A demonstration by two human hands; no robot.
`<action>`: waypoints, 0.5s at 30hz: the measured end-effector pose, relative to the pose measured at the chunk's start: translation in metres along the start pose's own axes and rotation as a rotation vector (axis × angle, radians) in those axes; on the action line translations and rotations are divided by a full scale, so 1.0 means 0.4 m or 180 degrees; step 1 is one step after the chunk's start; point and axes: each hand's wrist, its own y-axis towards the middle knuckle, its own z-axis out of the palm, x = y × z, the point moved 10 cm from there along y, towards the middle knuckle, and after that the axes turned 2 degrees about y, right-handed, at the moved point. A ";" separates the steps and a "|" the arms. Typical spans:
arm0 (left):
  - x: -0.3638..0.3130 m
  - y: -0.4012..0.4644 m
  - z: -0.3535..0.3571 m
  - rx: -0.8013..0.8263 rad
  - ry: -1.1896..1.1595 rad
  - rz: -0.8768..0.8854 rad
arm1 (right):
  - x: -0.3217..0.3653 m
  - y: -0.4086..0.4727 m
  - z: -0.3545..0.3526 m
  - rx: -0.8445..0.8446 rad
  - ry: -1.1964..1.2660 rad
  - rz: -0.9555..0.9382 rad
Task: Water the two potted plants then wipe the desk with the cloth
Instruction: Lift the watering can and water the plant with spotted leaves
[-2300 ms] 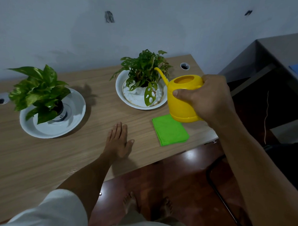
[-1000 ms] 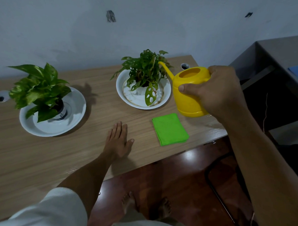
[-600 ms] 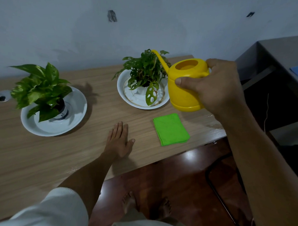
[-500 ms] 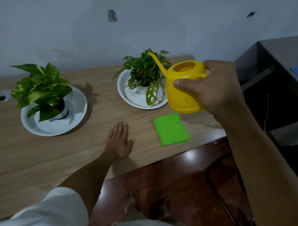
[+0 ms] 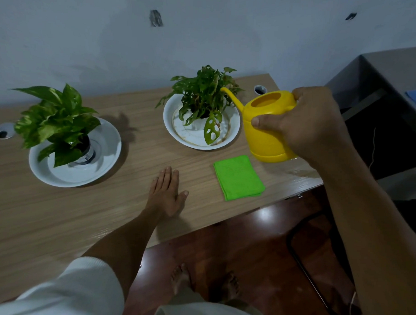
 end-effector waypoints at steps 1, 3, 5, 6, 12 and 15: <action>0.000 0.000 0.001 -0.0006 -0.0001 0.0007 | -0.005 0.003 -0.006 -0.0070 -0.0039 0.0020; 0.001 0.000 0.001 -0.0023 -0.0009 0.0011 | -0.003 0.005 -0.017 -0.0198 -0.0113 0.0016; 0.002 -0.001 0.001 -0.0020 -0.0006 0.0008 | 0.004 0.006 -0.028 -0.0296 -0.0116 -0.0001; 0.001 -0.001 0.001 -0.0021 -0.0012 0.0008 | 0.007 0.007 -0.029 -0.0326 -0.0063 -0.0010; -0.001 -0.002 -0.002 -0.0056 -0.0044 -0.0002 | 0.036 0.002 -0.026 -0.0364 0.0269 -0.0028; 0.003 0.001 0.002 -0.0042 -0.0021 -0.0005 | 0.068 -0.011 -0.022 -0.0217 0.0451 -0.0162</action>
